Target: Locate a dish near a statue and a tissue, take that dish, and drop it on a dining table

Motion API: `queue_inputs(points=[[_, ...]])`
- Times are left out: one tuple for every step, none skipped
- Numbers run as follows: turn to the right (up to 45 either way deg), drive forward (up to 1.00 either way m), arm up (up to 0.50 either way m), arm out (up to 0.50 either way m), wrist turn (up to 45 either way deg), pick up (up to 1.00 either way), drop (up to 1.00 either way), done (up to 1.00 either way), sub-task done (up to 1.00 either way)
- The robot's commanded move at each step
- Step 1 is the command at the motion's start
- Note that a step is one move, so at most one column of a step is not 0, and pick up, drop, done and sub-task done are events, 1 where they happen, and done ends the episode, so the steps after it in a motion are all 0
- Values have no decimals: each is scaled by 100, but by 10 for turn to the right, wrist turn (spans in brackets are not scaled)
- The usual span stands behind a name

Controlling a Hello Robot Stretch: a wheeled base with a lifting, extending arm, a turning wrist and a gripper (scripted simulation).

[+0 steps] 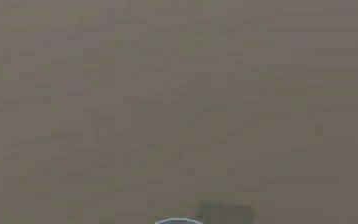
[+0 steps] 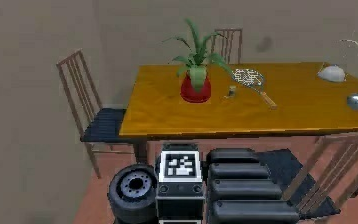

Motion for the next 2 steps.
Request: queue_inputs(points=[[450, 0, 0, 0, 0, 0, 0, 0, 0], [180, 0, 0, 0, 0, 0, 0, 0, 0]])
